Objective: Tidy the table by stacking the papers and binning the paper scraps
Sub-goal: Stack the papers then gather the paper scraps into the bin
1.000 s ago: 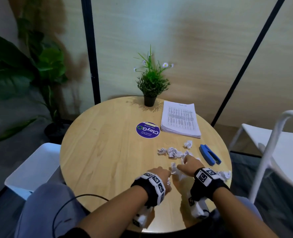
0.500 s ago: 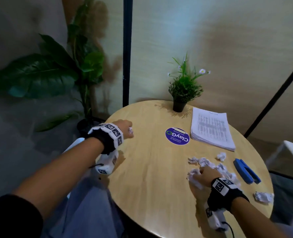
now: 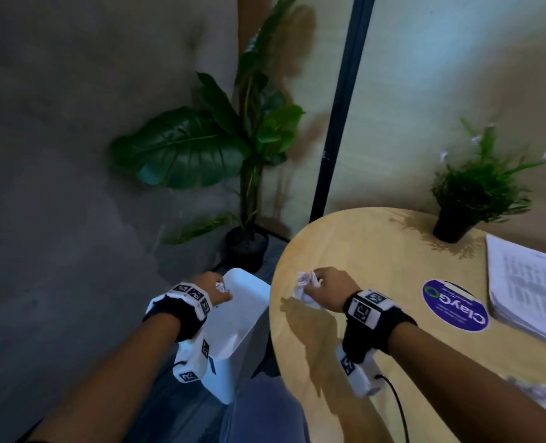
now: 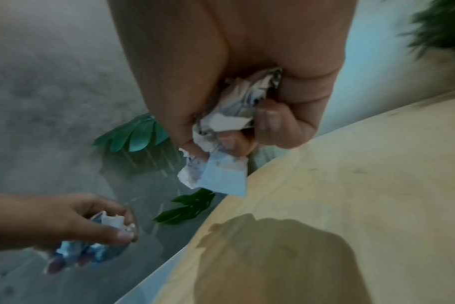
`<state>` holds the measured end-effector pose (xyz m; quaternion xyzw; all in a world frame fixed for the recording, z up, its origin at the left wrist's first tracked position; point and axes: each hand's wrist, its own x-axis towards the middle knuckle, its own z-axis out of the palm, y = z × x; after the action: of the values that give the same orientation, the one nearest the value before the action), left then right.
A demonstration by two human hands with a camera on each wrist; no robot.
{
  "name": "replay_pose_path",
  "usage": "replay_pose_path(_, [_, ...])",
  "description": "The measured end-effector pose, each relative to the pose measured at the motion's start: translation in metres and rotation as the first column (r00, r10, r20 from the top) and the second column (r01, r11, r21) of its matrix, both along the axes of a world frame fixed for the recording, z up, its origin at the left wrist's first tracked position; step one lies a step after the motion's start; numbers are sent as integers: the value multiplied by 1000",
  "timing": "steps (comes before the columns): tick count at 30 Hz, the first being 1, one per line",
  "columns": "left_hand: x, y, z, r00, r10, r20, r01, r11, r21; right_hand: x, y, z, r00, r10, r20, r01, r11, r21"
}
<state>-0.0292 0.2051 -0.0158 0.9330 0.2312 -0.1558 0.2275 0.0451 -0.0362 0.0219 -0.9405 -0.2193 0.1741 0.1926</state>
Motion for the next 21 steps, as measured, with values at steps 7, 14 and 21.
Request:
replay_pose_path(7, [-4, 29, -63, 993, 118, 27, -114, 987, -116, 24, 108, -35, 991, 135, -25, -136, 987, -79])
replay_pose_path(14, [-13, 47, -79, 996, 81, -42, -86, 985, -148, 31, 153, -64, 987, 142, -78, -153, 976, -156])
replay_pose_path(21, [1, 49, -94, 975, 190, 111, -153, 948, -280, 38, 161, -60, 964, 146, -221, -163, 985, -60])
